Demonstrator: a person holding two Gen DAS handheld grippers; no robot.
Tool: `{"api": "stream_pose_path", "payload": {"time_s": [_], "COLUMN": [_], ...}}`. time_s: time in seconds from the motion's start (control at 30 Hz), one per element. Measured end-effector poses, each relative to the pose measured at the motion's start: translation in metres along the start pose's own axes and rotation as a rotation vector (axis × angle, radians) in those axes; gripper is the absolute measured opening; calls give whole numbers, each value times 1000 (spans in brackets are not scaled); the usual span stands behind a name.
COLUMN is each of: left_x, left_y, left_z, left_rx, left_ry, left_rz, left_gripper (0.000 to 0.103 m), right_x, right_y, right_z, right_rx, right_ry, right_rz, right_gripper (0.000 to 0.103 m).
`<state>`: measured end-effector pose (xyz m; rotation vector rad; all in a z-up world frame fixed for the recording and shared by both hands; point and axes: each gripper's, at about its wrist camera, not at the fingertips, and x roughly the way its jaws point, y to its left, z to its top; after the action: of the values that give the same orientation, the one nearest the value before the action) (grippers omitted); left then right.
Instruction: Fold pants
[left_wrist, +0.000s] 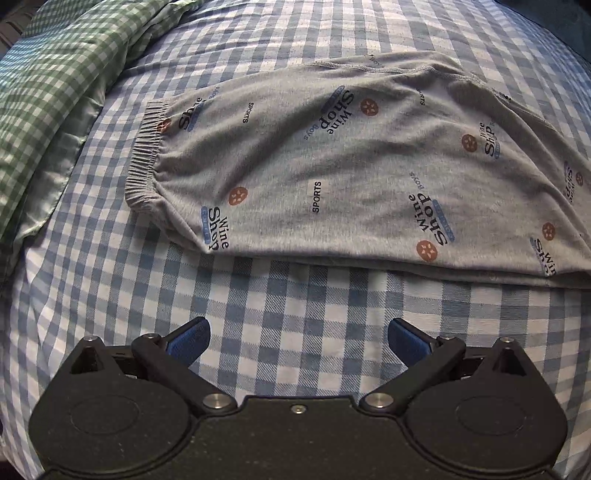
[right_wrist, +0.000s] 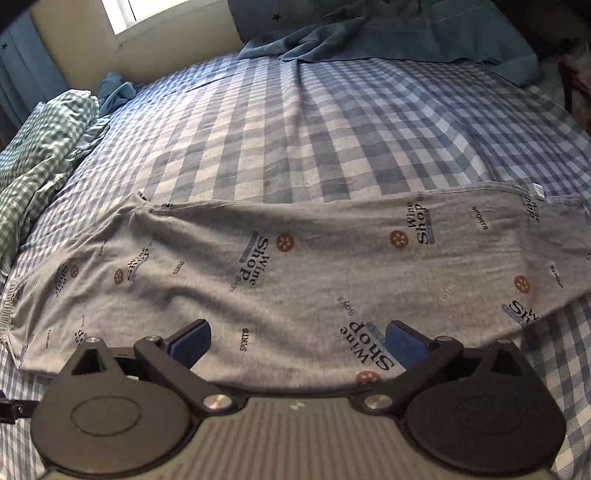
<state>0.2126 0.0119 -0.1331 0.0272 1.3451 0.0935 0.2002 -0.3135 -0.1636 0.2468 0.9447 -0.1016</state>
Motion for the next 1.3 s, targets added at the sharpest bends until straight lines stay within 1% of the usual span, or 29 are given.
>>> {"api": "stream_pose_path", "payload": {"time_s": [0.03, 0.1, 0.17, 0.23, 0.33, 0.5, 0.57, 0.73, 0.87, 1.03, 1.17, 1.3], "left_x": [-6, -19, -33, -47, -61, -75, -82, -100, -112, -124, -132, -133], "left_y": [-4, -11, -20, -33, -55, -97, -115, -170, -217, -272, -313, -360], "left_z": [-2, -4, -6, -10, -13, -15, -16, -18, -19, -17, -10, 8], "left_rx": [-13, -41, -63, -75, -69, -47, -30, 51, 138, 252, 333, 437], "left_ry": [1, -5, -19, -39, -64, -78, -87, -123, -152, -173, -190, -210], "left_rz": [2, 2, -7, -12, -6, 9, 10, 25, 47, 51, 43, 40], "left_gripper": [102, 102, 102, 102, 102, 102, 102, 102, 102, 102, 102, 102], "right_x": [4, 17, 23, 15, -10, -57, -72, -96, -104, -108, -107, -103], "right_y": [-4, -11, -18, -28, -49, -87, -104, -153, -193, -234, -261, -283], "right_z": [0, -2, -7, -10, -12, -18, -21, -27, -33, -39, -39, -35], "right_rx": [-14, -71, -125, -134, -80, 0, 20, 66, 119, 153, 163, 193], "right_ry": [7, 56, 105, 112, 88, 36, 16, -14, -26, -38, -54, -79], "right_rz": [-26, -92, -126, -99, -10, 43, 52, 39, 21, -7, -27, -20], "right_gripper": [103, 103, 103, 103, 103, 103, 103, 103, 103, 103, 103, 103]}}
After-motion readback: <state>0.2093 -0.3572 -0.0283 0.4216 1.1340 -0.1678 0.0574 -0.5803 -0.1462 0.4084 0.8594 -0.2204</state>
